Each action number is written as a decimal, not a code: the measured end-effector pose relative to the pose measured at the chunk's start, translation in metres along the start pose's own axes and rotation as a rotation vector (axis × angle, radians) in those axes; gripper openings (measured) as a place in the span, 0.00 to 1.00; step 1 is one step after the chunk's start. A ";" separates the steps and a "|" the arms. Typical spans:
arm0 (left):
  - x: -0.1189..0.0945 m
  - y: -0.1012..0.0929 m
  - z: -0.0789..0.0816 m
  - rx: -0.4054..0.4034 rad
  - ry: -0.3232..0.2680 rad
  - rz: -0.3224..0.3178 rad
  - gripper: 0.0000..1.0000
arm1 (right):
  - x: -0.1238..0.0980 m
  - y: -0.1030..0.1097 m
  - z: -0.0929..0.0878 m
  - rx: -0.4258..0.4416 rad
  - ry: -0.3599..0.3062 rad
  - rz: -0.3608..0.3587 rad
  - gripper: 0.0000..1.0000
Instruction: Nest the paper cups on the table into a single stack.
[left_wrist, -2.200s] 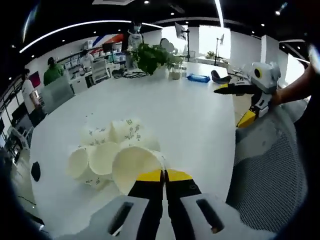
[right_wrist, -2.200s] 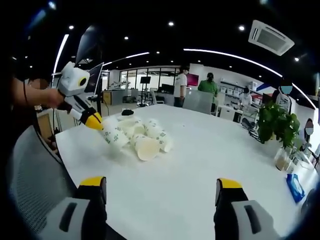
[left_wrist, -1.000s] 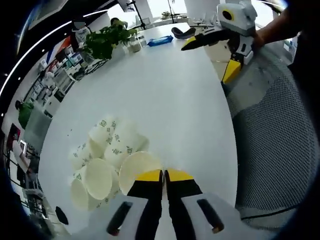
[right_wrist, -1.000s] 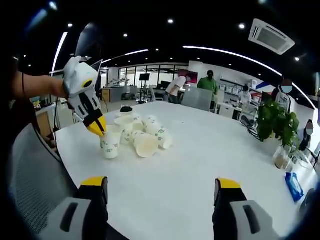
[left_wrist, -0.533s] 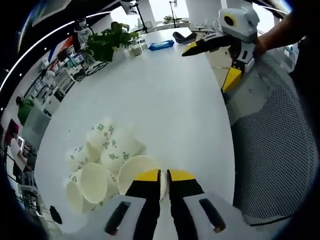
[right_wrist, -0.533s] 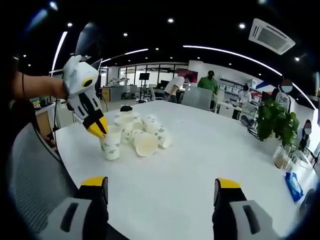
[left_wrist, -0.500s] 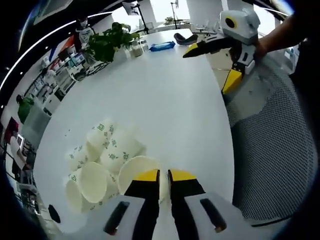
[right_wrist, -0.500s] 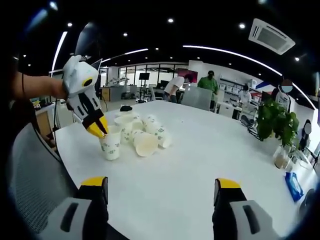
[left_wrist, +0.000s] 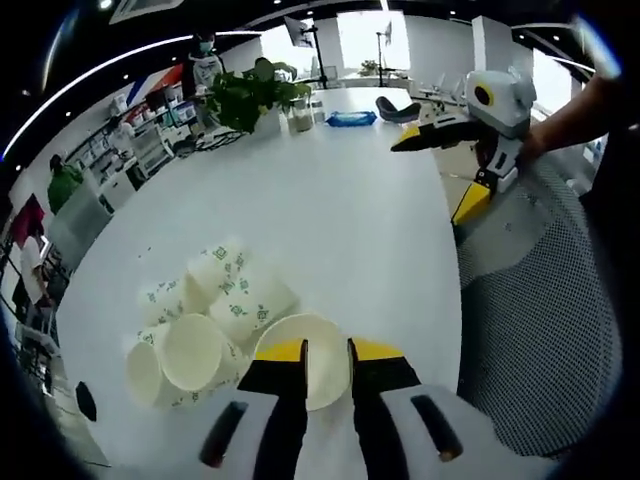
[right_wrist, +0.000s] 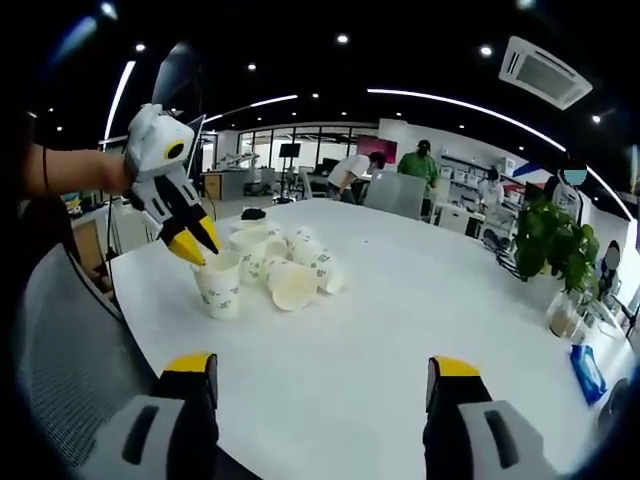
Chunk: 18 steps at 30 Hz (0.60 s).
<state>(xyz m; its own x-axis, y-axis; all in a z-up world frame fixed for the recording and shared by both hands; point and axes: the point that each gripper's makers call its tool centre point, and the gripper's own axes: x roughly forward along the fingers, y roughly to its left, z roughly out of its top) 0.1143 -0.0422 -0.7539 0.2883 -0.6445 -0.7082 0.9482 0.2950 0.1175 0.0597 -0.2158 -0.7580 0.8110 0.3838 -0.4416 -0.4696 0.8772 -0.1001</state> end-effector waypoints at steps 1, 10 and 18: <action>0.000 0.001 0.000 -0.004 -0.001 0.000 0.14 | 0.000 0.000 0.000 -0.001 0.002 0.000 0.86; -0.008 0.023 -0.005 -0.095 -0.036 0.055 0.14 | 0.000 0.000 -0.003 -0.004 0.013 0.001 0.85; -0.017 0.060 -0.022 -0.254 -0.065 0.155 0.20 | 0.001 0.000 -0.006 -0.010 0.032 0.001 0.83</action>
<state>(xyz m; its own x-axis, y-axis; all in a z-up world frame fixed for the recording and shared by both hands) 0.1630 0.0017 -0.7506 0.4423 -0.6195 -0.6485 0.8311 0.5549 0.0367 0.0584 -0.2171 -0.7638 0.7988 0.3755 -0.4700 -0.4743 0.8737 -0.1081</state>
